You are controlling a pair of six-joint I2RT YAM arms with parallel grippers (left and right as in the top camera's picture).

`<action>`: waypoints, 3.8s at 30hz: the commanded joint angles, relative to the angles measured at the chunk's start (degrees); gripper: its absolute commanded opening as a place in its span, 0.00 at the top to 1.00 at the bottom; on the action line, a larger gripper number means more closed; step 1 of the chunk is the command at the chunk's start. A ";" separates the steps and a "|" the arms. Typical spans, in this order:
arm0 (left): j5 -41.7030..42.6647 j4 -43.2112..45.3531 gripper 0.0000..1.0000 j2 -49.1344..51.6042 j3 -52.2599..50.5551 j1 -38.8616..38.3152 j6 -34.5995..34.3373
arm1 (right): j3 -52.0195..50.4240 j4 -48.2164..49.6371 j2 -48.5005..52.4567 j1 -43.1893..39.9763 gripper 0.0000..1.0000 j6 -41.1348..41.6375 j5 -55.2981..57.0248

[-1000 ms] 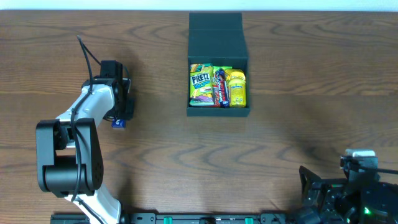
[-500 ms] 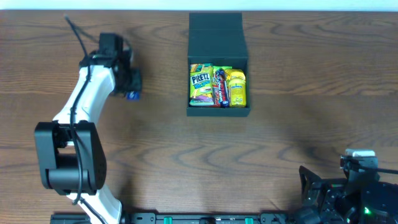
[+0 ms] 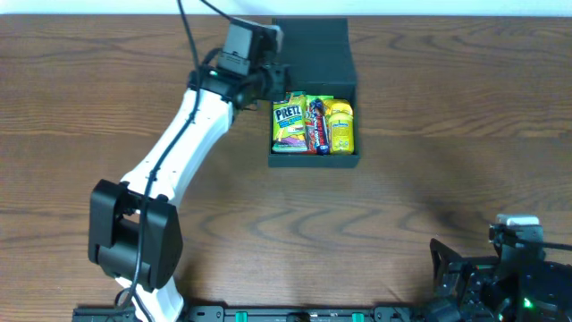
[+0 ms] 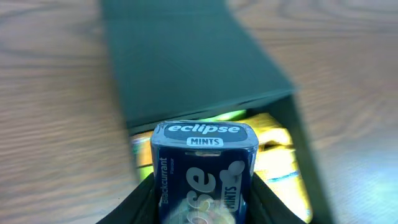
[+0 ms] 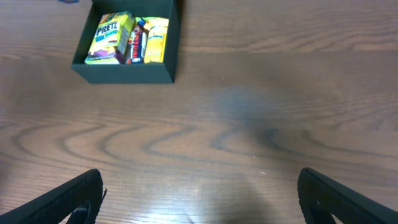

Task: Pack container
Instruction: 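Lift the Eclipse tin and carry it into the black box, then release the tin in the box and move the left gripper to the lid, then bring the right gripper up to the lid beside the left gripper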

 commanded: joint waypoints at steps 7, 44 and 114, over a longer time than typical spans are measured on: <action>4.74 4.22 0.94 7.41 1.16 -4.83 -12.63 | 0.35 -0.04 0.02 0.37 0.01 0.57 0.42; 12.59 3.96 0.71 7.28 4.17 2.58 -7.78 | 0.35 -0.04 0.02 0.37 0.01 0.57 0.42; 18.18 13.70 0.94 8.61 4.15 17.64 -1.01 | -2.36 45.79 36.04 -6.03 0.14 -3.10 -8.33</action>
